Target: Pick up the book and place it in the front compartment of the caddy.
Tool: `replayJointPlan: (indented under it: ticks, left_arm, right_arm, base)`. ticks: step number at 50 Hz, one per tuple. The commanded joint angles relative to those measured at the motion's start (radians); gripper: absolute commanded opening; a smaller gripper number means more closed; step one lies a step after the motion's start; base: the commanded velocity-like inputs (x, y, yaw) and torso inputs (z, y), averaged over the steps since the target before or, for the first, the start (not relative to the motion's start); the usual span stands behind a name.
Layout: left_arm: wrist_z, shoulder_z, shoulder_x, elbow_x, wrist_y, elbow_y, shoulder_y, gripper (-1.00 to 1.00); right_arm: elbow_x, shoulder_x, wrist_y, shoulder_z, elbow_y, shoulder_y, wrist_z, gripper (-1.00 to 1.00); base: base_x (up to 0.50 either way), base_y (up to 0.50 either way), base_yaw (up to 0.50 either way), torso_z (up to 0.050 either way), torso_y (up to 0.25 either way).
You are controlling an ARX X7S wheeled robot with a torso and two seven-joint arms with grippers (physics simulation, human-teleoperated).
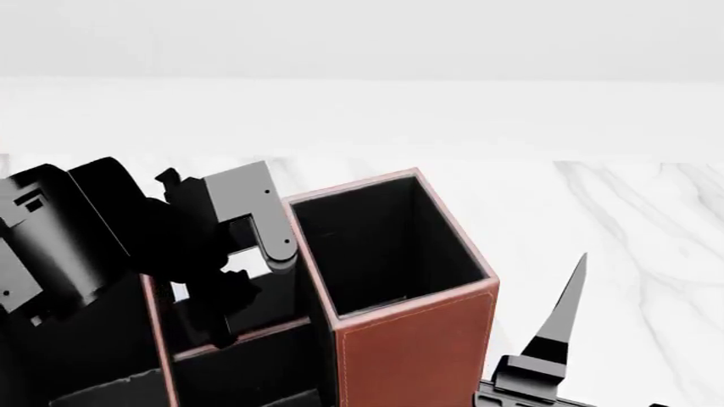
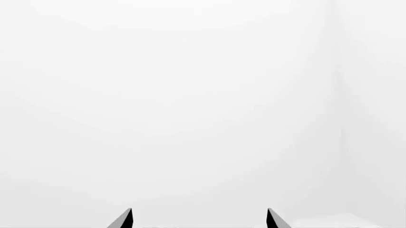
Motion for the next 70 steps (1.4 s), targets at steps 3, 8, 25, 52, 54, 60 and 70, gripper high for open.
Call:
replayJointPlan:
  ticks: [3,8,25,52,54,60,70]
  left_arm:
    - [0.022,-0.007,0.063,0.044,0.112,-0.167,0.038,-1.00]
    - [0.028,-0.007,0.078,0.052,0.141,-0.208,0.055,-1.00]
    - [0.055,-0.008,0.121,0.070,0.199,-0.317,0.081,-1.00]
    - [-0.040,-0.049,0.011,0.023,0.040,-0.075,0.040,1.00]
    - [-0.086,-0.083,-0.039,-0.015,0.003,0.035,0.035,1.00]
    - [-0.243,-0.195,-0.133,-0.102,-0.035,0.221,0.044,1.00]
    - [-0.496,-0.430,-0.301,-0.334,-0.091,0.530,0.114,1.00]
  right_arm:
    - [-0.004,-0.001,-0.007,-0.008,0.019,0.004,-0.001,1.00]
    - [-0.001,0.001,-0.011,-0.003,0.021,0.002,-0.001,1.00]
    - [-0.003,0.000,-0.020,-0.015,0.037,0.001,-0.002,1.00]
    - [-0.003,0.003,-0.022,-0.027,0.037,0.006,0.001,1.00]
    - [-0.003,0.004,-0.020,-0.027,0.033,0.006,0.003,1.00]
    - [-0.007,0.003,-0.019,-0.037,0.034,0.008,0.004,1.00]
    - [-0.019,0.000,-0.021,-0.060,0.043,0.013,0.001,1.00]
  base:
    - [0.00,0.00,0.00,0.000,0.000]
    - [0.00,0.00,0.00,0.002,0.000]
    - [0.00,0.00,0.00,0.000,0.001]
    - [0.00,0.00,0.00,0.000,0.000]
    - [0.00,0.00,0.00,0.000,0.000]
    - [0.00,0.00,0.00,0.000,0.000]
    - [0.00,0.00,0.00,0.000,0.000]
